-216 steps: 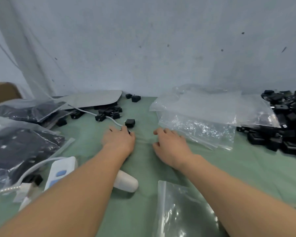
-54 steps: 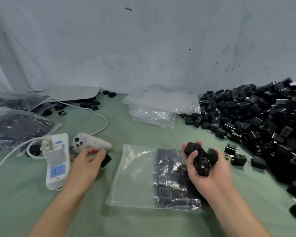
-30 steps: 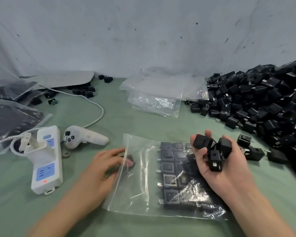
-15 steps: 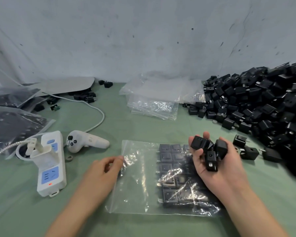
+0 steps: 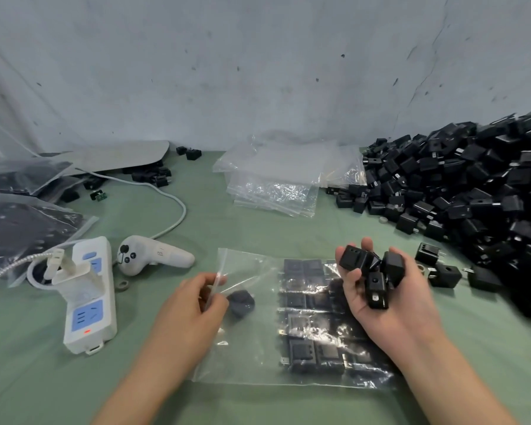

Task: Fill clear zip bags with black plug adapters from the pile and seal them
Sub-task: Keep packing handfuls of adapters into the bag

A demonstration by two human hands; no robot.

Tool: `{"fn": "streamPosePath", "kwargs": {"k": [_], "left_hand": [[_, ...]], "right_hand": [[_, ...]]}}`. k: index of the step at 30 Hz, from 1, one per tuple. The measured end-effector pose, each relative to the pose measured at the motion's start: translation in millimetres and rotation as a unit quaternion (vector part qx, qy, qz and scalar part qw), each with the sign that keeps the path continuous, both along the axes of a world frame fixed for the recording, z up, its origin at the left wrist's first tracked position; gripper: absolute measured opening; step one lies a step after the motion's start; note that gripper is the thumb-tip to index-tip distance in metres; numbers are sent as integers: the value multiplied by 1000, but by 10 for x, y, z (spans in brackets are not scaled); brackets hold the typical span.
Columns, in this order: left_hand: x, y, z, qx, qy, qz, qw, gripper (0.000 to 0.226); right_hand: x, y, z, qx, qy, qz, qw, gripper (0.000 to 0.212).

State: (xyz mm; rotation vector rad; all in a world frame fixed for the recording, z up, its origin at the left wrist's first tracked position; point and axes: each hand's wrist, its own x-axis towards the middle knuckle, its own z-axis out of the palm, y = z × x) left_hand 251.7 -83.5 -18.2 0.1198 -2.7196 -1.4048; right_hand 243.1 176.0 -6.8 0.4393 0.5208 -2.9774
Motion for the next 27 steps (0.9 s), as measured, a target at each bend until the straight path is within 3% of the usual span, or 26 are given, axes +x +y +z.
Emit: {"fn": "streamPosePath", "kwargs": {"k": [8, 13, 21, 27], "left_hand": [[-118, 73, 33, 156, -91, -8, 984, 15], [-188, 137, 74, 265, -153, -1, 952, 11], [-230, 277, 22, 353, -129, 38, 926, 10], [-283, 273, 1, 409, -163, -5, 898, 23]], "right_hand": [[-24, -3, -2, -4, -1, 1, 1000, 30], [-44, 12, -28, -2, 4, 6, 1000, 29], [-59, 19, -47, -4, -2, 11, 1000, 31], [-28, 34, -58, -17, -5, 20, 1000, 41]]}}
